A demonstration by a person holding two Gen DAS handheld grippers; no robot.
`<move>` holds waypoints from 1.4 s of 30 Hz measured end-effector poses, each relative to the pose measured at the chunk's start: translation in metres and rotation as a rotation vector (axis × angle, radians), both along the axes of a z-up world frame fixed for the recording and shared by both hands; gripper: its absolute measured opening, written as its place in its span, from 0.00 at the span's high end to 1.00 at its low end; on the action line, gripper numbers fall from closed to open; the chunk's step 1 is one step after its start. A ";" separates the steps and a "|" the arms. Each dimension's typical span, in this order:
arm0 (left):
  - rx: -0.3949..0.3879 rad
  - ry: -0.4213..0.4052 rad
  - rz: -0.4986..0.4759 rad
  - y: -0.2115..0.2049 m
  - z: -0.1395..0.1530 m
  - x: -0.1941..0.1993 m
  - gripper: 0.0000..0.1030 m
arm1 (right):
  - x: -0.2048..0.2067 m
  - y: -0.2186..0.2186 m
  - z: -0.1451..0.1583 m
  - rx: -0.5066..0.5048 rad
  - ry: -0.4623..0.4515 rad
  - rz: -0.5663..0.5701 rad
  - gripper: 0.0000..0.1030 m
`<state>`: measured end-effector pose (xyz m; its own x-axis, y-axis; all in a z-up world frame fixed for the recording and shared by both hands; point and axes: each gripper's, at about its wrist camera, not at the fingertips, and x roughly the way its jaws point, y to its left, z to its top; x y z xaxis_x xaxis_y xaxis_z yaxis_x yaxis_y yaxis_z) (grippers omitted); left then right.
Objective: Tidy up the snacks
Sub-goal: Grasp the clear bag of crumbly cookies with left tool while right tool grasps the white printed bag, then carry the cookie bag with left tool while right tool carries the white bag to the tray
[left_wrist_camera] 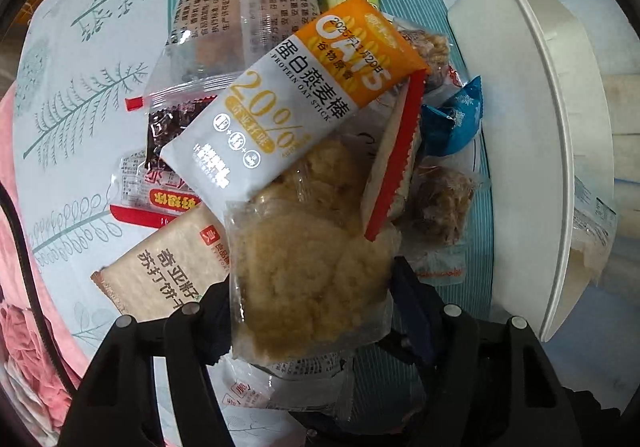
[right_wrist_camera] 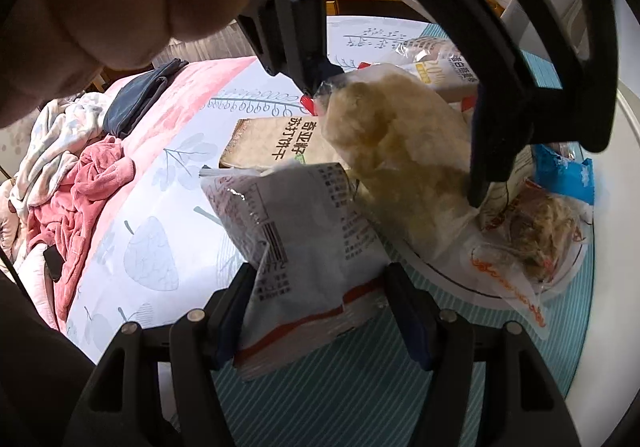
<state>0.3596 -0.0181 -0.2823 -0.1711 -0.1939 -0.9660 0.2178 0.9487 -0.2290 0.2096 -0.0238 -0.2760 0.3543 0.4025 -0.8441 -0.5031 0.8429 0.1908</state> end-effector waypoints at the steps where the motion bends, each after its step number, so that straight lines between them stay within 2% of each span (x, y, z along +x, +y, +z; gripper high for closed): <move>1: -0.005 0.002 0.014 0.001 0.000 0.000 0.36 | 0.000 0.000 0.000 0.000 0.000 0.002 0.36; 4: -0.028 0.004 0.058 0.014 0.005 -0.004 0.40 | 0.000 -0.002 0.000 0.008 0.006 0.003 0.38; 7: -0.052 -0.002 0.095 0.024 0.013 -0.008 0.48 | -0.002 -0.003 0.002 0.005 0.006 0.007 0.43; 15: -0.067 -0.019 0.181 0.056 0.024 -0.029 0.52 | -0.011 -0.010 0.007 0.005 0.046 -0.012 0.58; 22: -0.089 -0.057 0.250 0.080 0.050 -0.062 0.53 | -0.030 -0.018 0.010 0.028 0.102 -0.049 0.59; 28: -0.106 -0.089 0.308 0.096 0.073 -0.100 0.53 | -0.049 -0.026 0.021 0.034 0.089 -0.070 0.60; 33: -0.157 -0.163 0.364 0.111 0.095 -0.130 0.53 | -0.067 -0.032 0.035 0.035 0.061 -0.101 0.60; 37: -0.210 -0.223 0.382 0.116 0.113 -0.150 0.53 | -0.085 -0.032 0.049 0.025 -0.003 -0.128 0.60; 42: -0.261 -0.337 0.392 0.120 0.134 -0.182 0.53 | -0.101 -0.043 0.069 0.009 -0.065 -0.168 0.60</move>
